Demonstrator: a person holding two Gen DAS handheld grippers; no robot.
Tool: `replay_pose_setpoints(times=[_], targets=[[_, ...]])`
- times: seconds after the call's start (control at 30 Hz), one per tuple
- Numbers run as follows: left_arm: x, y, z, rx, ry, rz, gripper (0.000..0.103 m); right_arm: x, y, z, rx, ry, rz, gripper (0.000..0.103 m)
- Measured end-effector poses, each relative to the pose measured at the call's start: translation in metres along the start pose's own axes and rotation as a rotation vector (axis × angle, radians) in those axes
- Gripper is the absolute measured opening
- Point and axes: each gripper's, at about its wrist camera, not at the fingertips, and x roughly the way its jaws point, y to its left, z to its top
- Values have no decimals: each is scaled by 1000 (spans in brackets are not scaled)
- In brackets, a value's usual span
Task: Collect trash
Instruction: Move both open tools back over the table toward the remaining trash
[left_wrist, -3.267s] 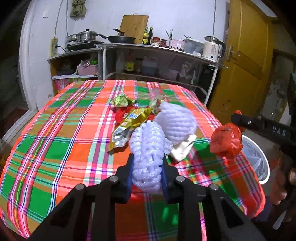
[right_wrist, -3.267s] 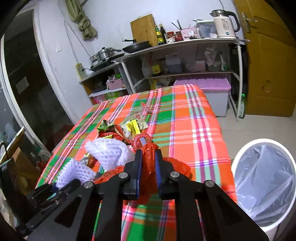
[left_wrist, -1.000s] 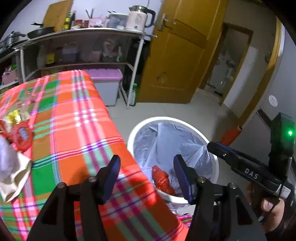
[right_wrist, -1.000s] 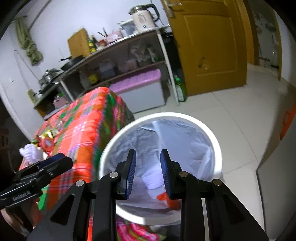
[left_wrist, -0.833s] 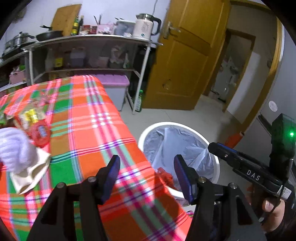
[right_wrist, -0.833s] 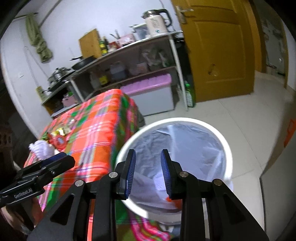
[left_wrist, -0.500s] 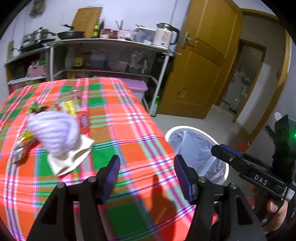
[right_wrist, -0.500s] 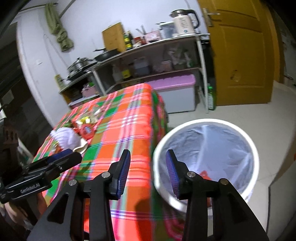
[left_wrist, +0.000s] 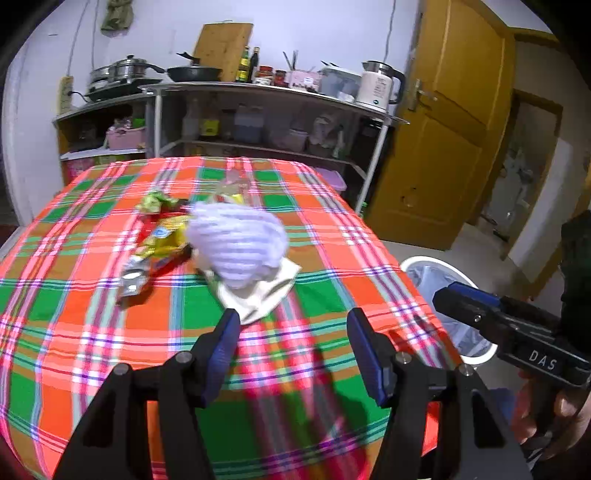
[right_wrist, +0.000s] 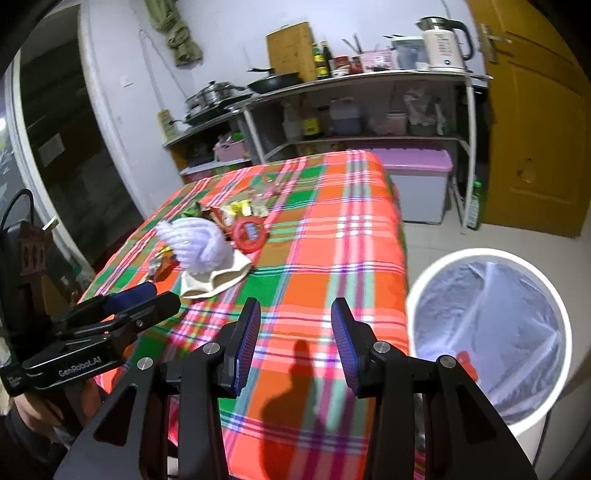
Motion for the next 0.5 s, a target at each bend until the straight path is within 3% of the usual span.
replay_pose_setpoints(times=[0.33,0.4,0.5], targets=[[-2,57,4,-79,2,102,62,31,37,14,-101,34,70,42],[-2,68,6,-91,-1,123,62,38,44,17,-121,38,81,51],[-1,85,11,-104,-9,155,62,50,54,23,-140,42,97,54]])
